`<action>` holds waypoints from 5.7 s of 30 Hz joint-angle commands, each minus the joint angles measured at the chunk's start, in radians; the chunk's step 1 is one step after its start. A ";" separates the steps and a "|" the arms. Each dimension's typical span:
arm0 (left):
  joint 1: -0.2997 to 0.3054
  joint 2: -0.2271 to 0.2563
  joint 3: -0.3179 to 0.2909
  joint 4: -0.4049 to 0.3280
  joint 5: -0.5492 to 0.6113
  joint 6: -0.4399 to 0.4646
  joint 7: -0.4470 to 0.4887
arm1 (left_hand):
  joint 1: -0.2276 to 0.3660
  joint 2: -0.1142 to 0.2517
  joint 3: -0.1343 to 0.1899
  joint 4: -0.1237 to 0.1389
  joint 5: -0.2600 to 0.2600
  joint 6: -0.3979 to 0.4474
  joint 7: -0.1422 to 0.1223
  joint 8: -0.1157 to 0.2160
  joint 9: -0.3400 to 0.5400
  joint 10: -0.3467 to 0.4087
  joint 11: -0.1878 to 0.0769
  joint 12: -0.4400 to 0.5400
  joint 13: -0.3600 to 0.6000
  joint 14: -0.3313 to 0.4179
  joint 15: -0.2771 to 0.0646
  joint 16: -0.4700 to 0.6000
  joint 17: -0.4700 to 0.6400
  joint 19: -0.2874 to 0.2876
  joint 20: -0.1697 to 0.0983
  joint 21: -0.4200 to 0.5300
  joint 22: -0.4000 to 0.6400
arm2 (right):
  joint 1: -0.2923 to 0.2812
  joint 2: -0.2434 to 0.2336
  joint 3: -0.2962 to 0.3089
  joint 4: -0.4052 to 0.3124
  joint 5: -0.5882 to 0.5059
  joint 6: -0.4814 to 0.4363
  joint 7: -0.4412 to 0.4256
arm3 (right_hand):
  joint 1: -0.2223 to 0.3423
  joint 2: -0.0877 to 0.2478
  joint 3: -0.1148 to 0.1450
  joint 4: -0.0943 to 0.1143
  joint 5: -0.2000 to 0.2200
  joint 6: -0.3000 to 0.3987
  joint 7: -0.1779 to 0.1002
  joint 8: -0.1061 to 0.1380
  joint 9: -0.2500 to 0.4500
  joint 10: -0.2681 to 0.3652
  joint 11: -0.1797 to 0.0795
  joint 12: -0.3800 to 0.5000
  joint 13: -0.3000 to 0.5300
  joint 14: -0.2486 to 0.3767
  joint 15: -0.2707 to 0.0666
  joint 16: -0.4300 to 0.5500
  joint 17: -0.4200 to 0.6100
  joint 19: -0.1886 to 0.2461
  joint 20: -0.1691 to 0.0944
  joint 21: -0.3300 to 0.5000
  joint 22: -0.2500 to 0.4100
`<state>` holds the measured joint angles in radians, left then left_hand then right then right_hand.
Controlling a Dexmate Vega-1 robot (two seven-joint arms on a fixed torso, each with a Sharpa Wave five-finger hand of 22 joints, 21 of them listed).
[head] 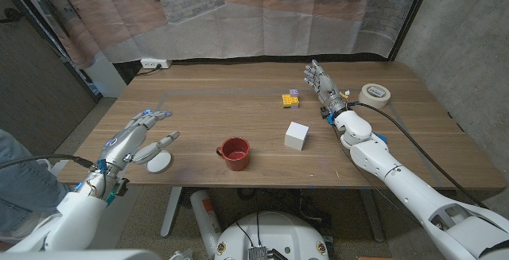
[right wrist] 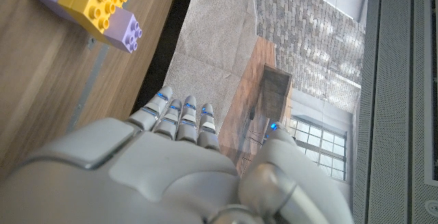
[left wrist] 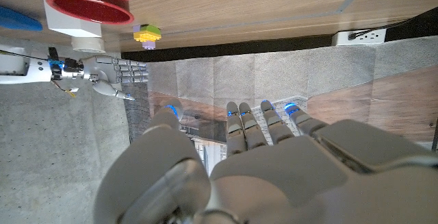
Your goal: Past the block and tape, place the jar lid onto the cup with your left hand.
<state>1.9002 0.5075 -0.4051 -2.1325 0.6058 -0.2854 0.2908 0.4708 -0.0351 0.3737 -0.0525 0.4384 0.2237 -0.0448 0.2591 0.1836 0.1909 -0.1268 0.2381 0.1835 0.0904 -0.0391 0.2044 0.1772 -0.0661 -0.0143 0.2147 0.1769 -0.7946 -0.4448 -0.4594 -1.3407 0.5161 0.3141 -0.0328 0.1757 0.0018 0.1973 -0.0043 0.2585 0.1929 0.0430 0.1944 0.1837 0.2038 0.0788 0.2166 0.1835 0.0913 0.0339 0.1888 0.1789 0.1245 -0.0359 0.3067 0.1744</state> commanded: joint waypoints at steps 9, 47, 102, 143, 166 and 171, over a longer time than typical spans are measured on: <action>0.052 -0.045 -0.021 -0.060 0.071 0.085 -0.001 | 0.071 -0.005 0.016 -0.045 0.011 0.039 -0.005 0.005 0.005 0.008 -0.006 -0.012 0.007 0.009 -0.051 -0.010 0.001 0.009 0.006 -0.002 0.000 | 0.012 0.009 -0.002 0.016 0.003 0.007 0.007 | -0.001 0.005 0.000 -0.004 -0.002 0.006 0.007 0.001 0.006 0.006 0.000 0.002 0.003 0.010 -0.005 0.001 0.004 0.007 -0.001 -0.006 0.006; 0.099 -0.058 -0.051 -0.212 0.225 0.322 -0.163 | 0.219 -0.041 0.040 -0.109 0.010 0.209 -0.074 0.035 0.005 -0.045 -0.024 -0.040 0.011 -0.027 -0.026 -0.019 0.007 -0.018 0.066 -0.015 0.006 | 0.003 0.022 -0.005 0.029 0.013 0.012 0.007 | -0.002 0.006 -0.004 -0.006 -0.003 0.006 0.007 0.002 0.006 0.010 -0.001 0.002 0.004 0.011 -0.005 0.000 0.004 0.010 0.002 -0.018 0.006; 0.088 0.005 0.011 -0.334 0.523 0.573 -0.513 | 0.420 -0.049 0.074 -0.125 0.025 0.271 -0.123 0.021 0.007 -0.100 -0.049 -0.041 0.011 -0.079 -0.049 -0.022 0.006 -0.021 0.088 -0.011 0.006 | -0.008 0.031 0.016 0.031 0.067 0.002 0.018 | -0.011 0.010 -0.011 -0.006 -0.004 0.016 0.006 0.004 0.006 0.012 0.001 0.001 0.004 0.013 -0.003 0.000 0.005 0.015 0.004 -0.037 0.007; 0.039 0.054 0.155 -0.280 0.570 0.720 -0.499 | 0.529 -0.054 0.057 -0.096 -0.016 0.385 -0.058 0.027 0.008 -0.079 -0.029 -0.030 0.009 -0.071 -0.047 -0.013 0.005 -0.008 0.076 -0.006 0.008 | -0.031 0.021 0.032 0.030 0.076 0.044 0.034 | -0.013 0.011 -0.016 -0.007 -0.004 0.017 0.005 0.004 0.006 0.019 0.003 0.003 0.004 0.019 -0.003 0.001 0.005 0.019 0.004 -0.049 0.008; 0.019 0.091 0.233 -0.228 0.421 0.822 -0.361 | 0.531 -0.045 0.039 -0.076 -0.033 0.505 -0.025 0.046 0.006 -0.018 0.002 -0.016 0.005 -0.040 -0.054 -0.008 0.003 0.003 0.046 -0.002 0.008 | -0.032 0.018 0.037 0.040 0.085 0.044 0.041 | -0.012 0.012 -0.018 -0.009 -0.004 0.026 0.000 0.006 0.006 0.032 -0.001 0.007 0.005 0.019 -0.006 0.000 0.005 0.022 0.004 -0.055 0.008; 0.027 0.102 0.255 -0.229 0.401 0.857 -0.337 | 0.531 -0.043 0.038 -0.075 -0.034 0.511 -0.027 0.044 0.006 -0.014 0.008 -0.017 0.005 -0.035 -0.047 -0.007 0.004 0.004 0.048 -0.002 0.008 | -0.024 0.023 0.034 0.062 0.090 0.048 0.056 | -0.012 0.012 -0.018 -0.010 -0.003 0.026 0.000 0.006 0.006 0.032 0.000 0.007 0.005 0.020 -0.006 0.000 0.004 0.022 0.004 -0.056 0.008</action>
<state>1.9163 0.5839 -0.2026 -2.3669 1.0587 0.5007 -0.1020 1.0029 -0.0862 0.4109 -0.1336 0.4065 0.7245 -0.0694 0.3009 0.1880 0.1675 -0.1251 0.2119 0.1857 0.0449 -0.0382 0.1892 0.1795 -0.0626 0.0326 0.2042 0.1788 -0.8324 -0.4285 -0.4227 -1.3139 0.5941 0.3530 -0.0074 0.1650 0.0123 0.1790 -0.0137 0.2538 0.2129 0.0446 0.1944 0.1882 0.2270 0.0771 0.2166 0.1835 0.1038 0.0283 0.1888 0.1788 0.1368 -0.0341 0.2511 0.1790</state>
